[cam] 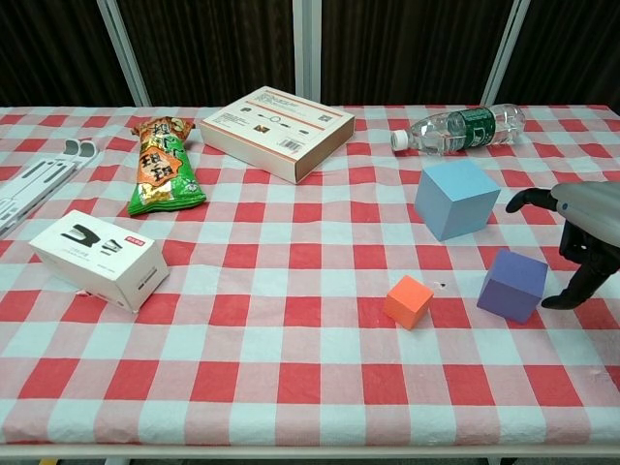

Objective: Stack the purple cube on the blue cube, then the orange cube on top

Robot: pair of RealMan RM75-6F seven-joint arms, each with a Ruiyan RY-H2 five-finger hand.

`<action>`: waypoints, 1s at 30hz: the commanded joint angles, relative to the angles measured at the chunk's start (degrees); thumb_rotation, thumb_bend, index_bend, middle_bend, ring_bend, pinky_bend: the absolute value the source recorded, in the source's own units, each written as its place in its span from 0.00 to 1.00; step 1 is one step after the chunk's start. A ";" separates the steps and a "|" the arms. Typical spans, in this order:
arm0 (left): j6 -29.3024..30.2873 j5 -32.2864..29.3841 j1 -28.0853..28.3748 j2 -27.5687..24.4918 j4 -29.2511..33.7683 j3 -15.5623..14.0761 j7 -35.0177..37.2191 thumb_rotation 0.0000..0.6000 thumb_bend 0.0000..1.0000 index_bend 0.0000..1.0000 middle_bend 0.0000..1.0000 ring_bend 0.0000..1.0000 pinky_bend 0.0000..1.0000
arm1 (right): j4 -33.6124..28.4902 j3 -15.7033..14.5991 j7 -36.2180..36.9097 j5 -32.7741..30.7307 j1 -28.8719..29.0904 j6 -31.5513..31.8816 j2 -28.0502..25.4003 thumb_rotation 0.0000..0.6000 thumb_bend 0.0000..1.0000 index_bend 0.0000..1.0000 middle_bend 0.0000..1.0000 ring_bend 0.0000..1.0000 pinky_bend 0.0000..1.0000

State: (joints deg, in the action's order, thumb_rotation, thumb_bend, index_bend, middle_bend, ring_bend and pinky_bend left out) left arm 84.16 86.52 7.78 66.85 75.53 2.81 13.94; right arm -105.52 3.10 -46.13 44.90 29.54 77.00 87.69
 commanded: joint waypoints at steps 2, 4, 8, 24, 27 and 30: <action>-0.06 -0.01 0.02 0.02 -0.07 0.00 0.03 1.00 0.05 0.22 0.14 0.13 0.27 | 0.66 0.20 0.41 0.23 0.26 -1.13 -0.34 1.00 0.01 0.14 1.00 1.00 1.00; -0.05 -0.06 0.01 -0.02 -0.07 0.04 0.07 1.00 0.05 0.22 0.14 0.13 0.27 | 0.12 0.40 0.72 -0.17 0.27 -1.57 -0.42 1.00 0.01 0.14 1.00 1.00 1.00; -0.07 -0.07 0.04 -0.17 0.06 0.10 0.32 1.00 0.05 0.22 0.14 0.13 0.27 | -1.87 -0.29 -0.83 0.14 0.27 -0.77 -0.59 1.00 0.01 0.14 1.00 1.00 1.00; -0.31 -0.34 -0.05 0.02 -0.91 0.09 1.33 1.00 0.05 0.22 0.14 0.13 0.27 | -0.91 0.34 -1.30 -1.11 0.62 -0.55 3.07 1.00 0.00 0.14 1.00 1.00 1.00; -0.29 -0.34 -0.12 0.21 -1.39 0.05 1.80 1.00 0.05 0.22 0.14 0.13 0.27 | 0.12 0.35 -2.00 -1.10 0.87 -0.38 3.78 1.00 0.00 0.14 1.00 1.00 1.00; -0.16 -0.33 -0.15 0.21 -1.67 0.12 2.27 1.00 0.05 0.22 0.14 0.13 0.27 | 0.44 0.61 -2.72 -1.20 0.92 0.32 3.53 1.00 0.00 0.14 1.00 1.00 1.00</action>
State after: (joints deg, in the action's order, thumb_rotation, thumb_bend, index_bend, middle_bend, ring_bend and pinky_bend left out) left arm 83.98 86.19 7.63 67.06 73.90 2.92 16.17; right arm -105.16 3.62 -48.73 43.72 30.43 77.19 91.32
